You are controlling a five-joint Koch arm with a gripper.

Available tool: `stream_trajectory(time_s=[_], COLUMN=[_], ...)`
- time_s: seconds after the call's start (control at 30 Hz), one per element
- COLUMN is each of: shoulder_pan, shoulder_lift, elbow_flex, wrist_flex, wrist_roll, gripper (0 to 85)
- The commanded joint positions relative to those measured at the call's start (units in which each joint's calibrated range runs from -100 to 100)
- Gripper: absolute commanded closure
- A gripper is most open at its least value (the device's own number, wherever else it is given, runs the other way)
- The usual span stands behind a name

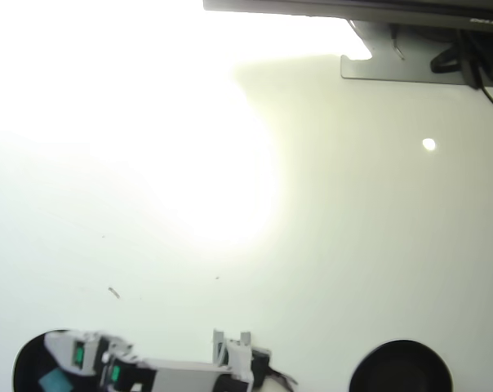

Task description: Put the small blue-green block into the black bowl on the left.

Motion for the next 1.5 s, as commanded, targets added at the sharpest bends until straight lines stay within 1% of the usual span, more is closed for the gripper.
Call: stream_trajectory(time_s=[0.0,0.13,0.17,0.3,0.47,0.8,0.9,1.03,1.23,1.37,1.47], shoulder_pan=[-3.91,-8.5,-9.87,-14.9,-21.2,-30.87,-33.75,-37.02,-41.03,-43.91,-44.64], shoulder_lift=[-4.9,-9.29,-10.25,-15.82,-26.11,-45.6,-50.85,-55.35,-58.14,-58.25,-58.03], elbow_flex=[3.26,1.22,-0.16,-7.28,-22.99,-55.25,-65.78,-77.61,-91.75,-96.93,-102.1], wrist_flex=[-1.4,-1.72,-1.64,1.36,12.38,31.6,38.89,48.38,53.89,57.13,63.62], wrist_roll=[0.1,0.05,0.1,-0.44,-2.0,-2.98,-3.47,-3.81,-3.66,-3.71,-3.76], gripper=[47.4,47.1,45.9,44.9,44.9,44.9,44.9,44.9,44.9,44.9,44.9])
